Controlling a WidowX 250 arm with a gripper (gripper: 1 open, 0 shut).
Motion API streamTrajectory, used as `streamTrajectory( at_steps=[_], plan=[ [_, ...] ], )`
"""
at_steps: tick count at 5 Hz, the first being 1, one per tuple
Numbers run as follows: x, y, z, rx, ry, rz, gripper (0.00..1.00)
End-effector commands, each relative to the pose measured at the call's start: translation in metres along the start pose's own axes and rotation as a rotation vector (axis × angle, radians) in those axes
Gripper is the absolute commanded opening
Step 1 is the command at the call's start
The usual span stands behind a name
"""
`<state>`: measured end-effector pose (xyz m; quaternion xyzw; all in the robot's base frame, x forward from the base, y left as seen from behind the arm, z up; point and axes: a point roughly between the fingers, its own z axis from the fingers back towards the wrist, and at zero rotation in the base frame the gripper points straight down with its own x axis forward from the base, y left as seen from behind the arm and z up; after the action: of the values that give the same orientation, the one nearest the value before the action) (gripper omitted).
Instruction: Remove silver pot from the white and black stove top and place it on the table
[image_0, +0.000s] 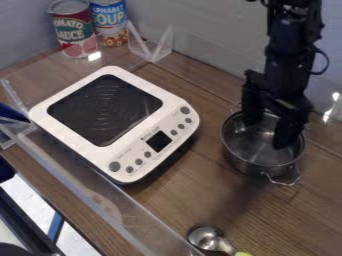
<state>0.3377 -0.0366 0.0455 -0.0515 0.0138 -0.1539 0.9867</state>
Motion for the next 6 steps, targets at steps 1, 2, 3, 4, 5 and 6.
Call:
streamTrajectory(
  at_steps=[1, 2, 3, 4, 5, 6],
  plan=[
    [0.007, 0.004, 0.023, 0.019, -0.061, -0.009, 1.0],
    [0.014, 0.0, 0.016, 0.02, -0.063, 0.033, 1.0],
    [0.021, -0.004, 0.009, 0.02, -0.066, 0.076, 1.0],
    [0.027, -0.014, 0.008, 0.023, -0.066, 0.074, 1.0],
    [0.034, -0.023, 0.008, 0.026, -0.063, 0.072, 1.0],
    [0.041, -0.03, 0.007, 0.027, -0.058, 0.075, 1.0]
  ],
)
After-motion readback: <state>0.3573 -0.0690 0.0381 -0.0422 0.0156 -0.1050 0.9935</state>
